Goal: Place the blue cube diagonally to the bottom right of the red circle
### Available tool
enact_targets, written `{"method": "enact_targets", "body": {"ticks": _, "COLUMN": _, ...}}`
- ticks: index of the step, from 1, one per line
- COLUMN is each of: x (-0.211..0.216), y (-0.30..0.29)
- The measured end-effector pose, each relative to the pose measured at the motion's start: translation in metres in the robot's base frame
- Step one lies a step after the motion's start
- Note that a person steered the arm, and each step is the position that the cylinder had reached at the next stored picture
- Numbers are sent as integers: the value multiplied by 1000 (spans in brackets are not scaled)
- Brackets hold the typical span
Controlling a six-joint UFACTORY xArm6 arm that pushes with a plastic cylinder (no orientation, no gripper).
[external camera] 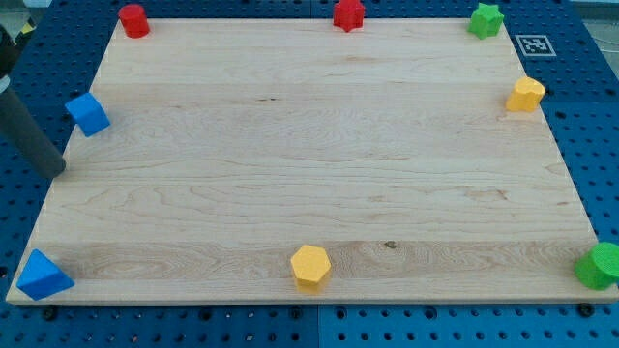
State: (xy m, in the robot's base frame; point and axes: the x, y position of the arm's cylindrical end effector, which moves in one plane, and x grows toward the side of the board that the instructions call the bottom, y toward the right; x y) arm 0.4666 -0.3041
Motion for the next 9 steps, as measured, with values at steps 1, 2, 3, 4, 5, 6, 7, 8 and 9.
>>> {"method": "enact_targets", "body": {"ticks": 1, "x": -39, "y": 0}}
{"method": "enact_targets", "body": {"ticks": 2, "x": -70, "y": -1}}
{"method": "enact_targets", "body": {"ticks": 3, "x": -82, "y": -1}}
{"method": "enact_targets", "body": {"ticks": 4, "x": -78, "y": 17}}
{"method": "enact_targets", "body": {"ticks": 5, "x": -62, "y": 45}}
{"method": "enact_targets", "body": {"ticks": 6, "x": -39, "y": 72}}
{"method": "enact_targets", "body": {"ticks": 7, "x": -26, "y": 94}}
{"method": "enact_targets", "body": {"ticks": 8, "x": -29, "y": 80}}
{"method": "enact_targets", "body": {"ticks": 9, "x": -32, "y": 22}}
